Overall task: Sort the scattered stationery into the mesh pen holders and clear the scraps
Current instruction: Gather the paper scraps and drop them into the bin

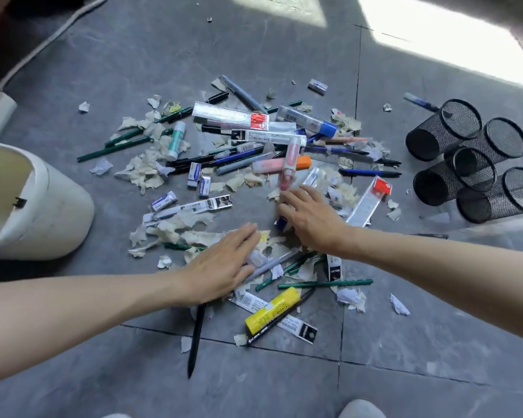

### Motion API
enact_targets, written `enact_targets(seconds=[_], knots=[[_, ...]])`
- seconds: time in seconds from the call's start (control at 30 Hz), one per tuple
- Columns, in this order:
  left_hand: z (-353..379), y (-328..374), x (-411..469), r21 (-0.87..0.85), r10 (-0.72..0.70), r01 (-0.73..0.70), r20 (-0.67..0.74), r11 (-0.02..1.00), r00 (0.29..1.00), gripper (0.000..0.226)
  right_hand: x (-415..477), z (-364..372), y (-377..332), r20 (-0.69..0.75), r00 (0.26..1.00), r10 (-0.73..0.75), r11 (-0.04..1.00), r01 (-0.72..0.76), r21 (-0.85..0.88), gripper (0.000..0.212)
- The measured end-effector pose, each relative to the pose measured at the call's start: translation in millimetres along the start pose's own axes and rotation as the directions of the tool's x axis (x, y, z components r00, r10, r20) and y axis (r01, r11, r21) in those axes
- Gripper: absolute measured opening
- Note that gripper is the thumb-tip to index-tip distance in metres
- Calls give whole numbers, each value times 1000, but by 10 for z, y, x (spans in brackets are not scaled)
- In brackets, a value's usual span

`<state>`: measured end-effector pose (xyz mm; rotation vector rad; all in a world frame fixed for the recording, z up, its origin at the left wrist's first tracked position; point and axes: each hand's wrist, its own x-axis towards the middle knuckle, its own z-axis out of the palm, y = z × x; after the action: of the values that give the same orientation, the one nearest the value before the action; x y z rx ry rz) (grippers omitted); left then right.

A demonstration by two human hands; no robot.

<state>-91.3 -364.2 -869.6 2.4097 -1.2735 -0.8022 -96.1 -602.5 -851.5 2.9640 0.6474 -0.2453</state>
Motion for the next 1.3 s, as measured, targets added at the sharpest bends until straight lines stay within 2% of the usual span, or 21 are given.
enact_targets(seconds=[0.1,0.17,0.23,0.27,0.3,0.37,0.43,0.53,0.6,0.7,0.77,0.83,0.9,0.97,1.0,1.07,1.17,1.23,1.3], knots=[[-58,-79,-177,34,51,-47,-131,998,990,63,36,-93,60,46,999,8,996,-4,-89,48],[-105,-130,-282,14,-63,70,-300,997,952,53,56,-135,-14,16,998,59,993,-58,-101,49],[-183,-184,-340,-72,-208,197,-473,978,856,31,70,-129,-146,-75,996,52,997,-57,-60,40],[-209,-242,-400,-86,-248,238,-513,967,822,17,85,-112,-260,-113,993,18,1000,-17,6,35],[-244,-294,-414,-61,-251,257,-516,965,819,11,91,-92,-338,-134,991,-16,996,28,88,30],[-281,-407,-478,78,-213,267,-410,961,887,14,125,-110,-543,-116,989,-90,962,116,245,33],[-295,-479,-534,169,-212,275,-316,947,925,11,169,-194,-746,2,982,-188,933,178,311,50],[-302,-476,-571,222,-257,319,-269,921,928,10,262,-301,-914,250,919,-306,945,260,198,63],[-330,-423,-561,285,-250,307,-220,908,943,11,319,-321,-935,301,906,-298,952,262,157,58],[-405,-360,-535,306,-311,340,-139,889,940,16,342,-280,-862,243,945,-217,963,168,209,42],[-423,-346,-555,247,-361,381,-121,891,925,16,314,-263,-783,229,965,-129,968,73,240,31],[-412,-331,-613,79,-453,468,-155,880,878,16,272,-249,-710,221,973,-67,973,15,229,31],[-407,-245,-705,-133,-574,558,-165,819,802,20,222,-230,-681,218,975,-38,981,-5,194,35],[-371,-108,-820,-228,-634,606,-75,762,770,4,168,-221,-700,196,980,-11,979,-30,201,38],[-329,-46,-876,-235,-642,624,-1,745,767,5,143,-235,-717,163,987,-2,975,-34,219,41],[-226,83,-996,-238,-615,623,118,745,780,5,90,-267,-762,23,999,-36,972,30,234,50],[-40,211,-1086,-228,-554,589,203,775,808,15,13,-300,-804,-218,957,-193,973,215,83,49],[34,278,-1058,-257,-535,568,192,782,823,18,-50,-276,-789,-274,924,-268,962,272,-23,45],[68,332,-1007,-308,-551,578,178,756,816,20,-103,-202,-759,-239,919,-313,950,303,-80,36]])
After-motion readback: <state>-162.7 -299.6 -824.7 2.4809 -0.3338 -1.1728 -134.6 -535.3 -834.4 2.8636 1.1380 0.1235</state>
